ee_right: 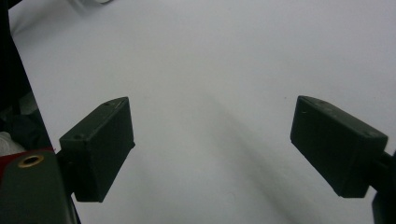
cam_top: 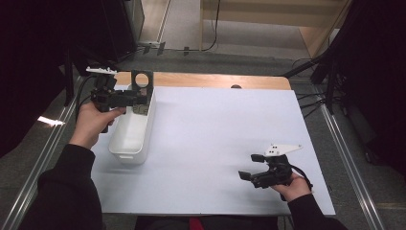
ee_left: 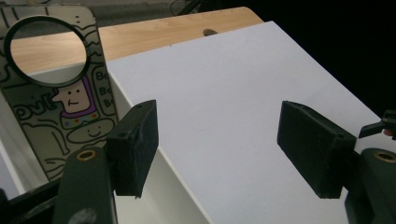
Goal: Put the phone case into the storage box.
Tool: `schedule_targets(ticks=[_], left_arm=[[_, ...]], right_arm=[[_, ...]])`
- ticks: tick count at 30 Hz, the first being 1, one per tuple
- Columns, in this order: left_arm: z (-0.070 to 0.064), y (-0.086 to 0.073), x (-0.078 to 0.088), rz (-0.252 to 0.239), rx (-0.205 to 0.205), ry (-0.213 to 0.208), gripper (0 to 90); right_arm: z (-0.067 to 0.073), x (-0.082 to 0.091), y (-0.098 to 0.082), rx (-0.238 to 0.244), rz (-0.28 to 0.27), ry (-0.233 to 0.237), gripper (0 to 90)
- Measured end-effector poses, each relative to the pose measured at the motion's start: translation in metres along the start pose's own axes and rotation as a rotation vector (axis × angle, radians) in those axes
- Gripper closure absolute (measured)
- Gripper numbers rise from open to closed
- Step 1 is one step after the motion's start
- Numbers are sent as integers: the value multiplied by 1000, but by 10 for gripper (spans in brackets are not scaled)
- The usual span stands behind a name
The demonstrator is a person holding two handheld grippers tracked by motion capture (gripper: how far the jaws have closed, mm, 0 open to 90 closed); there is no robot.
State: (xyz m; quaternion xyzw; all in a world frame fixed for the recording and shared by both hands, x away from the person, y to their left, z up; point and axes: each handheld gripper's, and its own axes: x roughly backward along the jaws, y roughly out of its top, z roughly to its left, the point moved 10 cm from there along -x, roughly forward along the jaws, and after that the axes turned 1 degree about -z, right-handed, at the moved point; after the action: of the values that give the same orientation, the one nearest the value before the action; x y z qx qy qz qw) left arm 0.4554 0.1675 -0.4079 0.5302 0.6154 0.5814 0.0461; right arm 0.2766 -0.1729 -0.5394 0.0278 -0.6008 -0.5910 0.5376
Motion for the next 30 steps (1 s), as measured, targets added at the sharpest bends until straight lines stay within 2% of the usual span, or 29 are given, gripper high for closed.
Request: schedule_targets(ticks=[5,10,16,24,30], left_arm=[[-8,-6,0,-5,-8,-20,290],[-11,-16,1,8,-39,-10,290],[-16,-25,0,2,-39,-29,290],[-25,-40,0,14,-103,-31,289],[-32,-48,0,7,-111,-42,289]], right_arm=[[-1,0,1,-3,-1,0,125],[-1,-1,2,-6,-2,2,125],[-1,-1,1,-2,2,4,125],[-1,-1,1,0,1,3,125],[0,-1,1,2,1,6,126]])
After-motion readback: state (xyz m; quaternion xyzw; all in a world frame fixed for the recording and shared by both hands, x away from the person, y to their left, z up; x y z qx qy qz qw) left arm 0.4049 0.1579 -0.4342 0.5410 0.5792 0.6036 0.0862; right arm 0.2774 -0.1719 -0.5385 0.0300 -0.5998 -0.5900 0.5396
